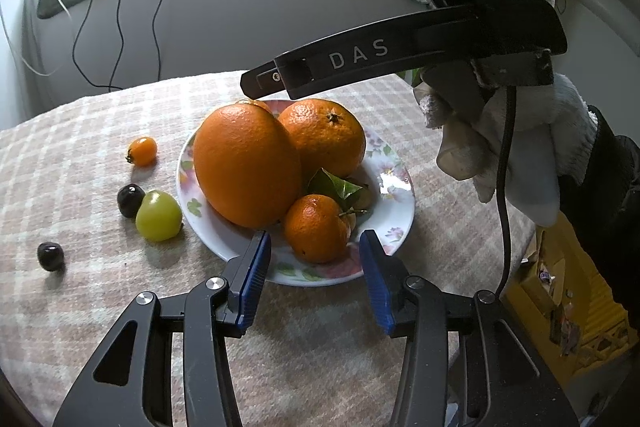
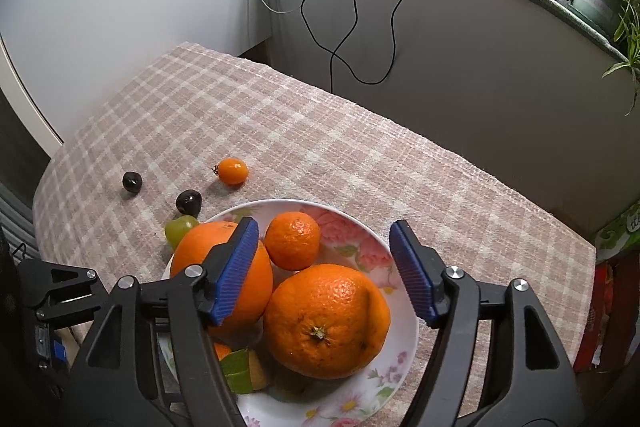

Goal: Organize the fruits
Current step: 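Withdraw both grippers toward the dark plums and small orange fruit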

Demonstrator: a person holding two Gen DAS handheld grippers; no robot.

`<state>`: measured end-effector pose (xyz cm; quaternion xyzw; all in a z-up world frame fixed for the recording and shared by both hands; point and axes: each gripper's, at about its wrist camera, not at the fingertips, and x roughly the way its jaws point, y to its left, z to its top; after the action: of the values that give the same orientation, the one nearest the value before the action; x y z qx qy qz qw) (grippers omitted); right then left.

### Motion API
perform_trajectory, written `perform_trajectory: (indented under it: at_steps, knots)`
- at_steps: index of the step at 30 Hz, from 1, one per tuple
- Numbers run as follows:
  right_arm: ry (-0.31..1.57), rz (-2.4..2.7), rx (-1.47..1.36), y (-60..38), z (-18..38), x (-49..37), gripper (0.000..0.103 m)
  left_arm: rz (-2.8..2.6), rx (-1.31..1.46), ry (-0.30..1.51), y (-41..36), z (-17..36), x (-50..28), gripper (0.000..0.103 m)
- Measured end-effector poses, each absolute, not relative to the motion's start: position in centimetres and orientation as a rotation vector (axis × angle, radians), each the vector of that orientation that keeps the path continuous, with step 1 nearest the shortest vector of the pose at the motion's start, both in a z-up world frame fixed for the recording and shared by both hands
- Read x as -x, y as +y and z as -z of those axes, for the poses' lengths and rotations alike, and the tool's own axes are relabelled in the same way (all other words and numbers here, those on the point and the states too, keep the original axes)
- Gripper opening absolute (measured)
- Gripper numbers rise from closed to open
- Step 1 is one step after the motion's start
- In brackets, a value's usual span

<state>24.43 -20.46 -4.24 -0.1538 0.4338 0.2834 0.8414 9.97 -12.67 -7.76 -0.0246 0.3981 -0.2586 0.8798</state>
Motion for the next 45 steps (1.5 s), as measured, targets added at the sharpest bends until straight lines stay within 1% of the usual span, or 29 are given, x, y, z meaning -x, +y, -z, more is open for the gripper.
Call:
perform_trajectory:
  at_steps: [9, 13, 23, 30, 38, 45]
  knots:
    - [0.903, -0.586, 0.324, -20.6, 3.3, -23.8, 0.074, 0.53, 0.056, 0.809, -11.6, 6.9, -9.3, 0.045]
    - [0.885, -0.586, 0.335, -20.2, 2.5, -23.3, 0.08, 0.525, 0.055, 0.794, -11.0, 6.5, -8.9, 0.045]
    - [0.871, -0.602, 0.368, -18.1, 1.5, -22.7, 0.08, 0.495, 0.074, 0.771, -9.2, 5.9, -8.4, 0.045]
    - [0.877, -0.612, 0.359, -16.9, 1.3, -22.8, 0.08, 0.449, 0.104, 0.783, -6.0, 6.7, -8.6, 0.045]
    - [0.899, -0.641, 0.326, -15.2, 1.3, -23.7, 0.08, 0.355, 0.153, 0.813, -0.1, 8.4, -8.3, 0.045]
    - [0.964, -0.664, 0.31, -12.9, 2.1, -24.6, 0.08, 0.302, 0.196, 0.814, 3.6, 8.9, -8.6, 0.045]
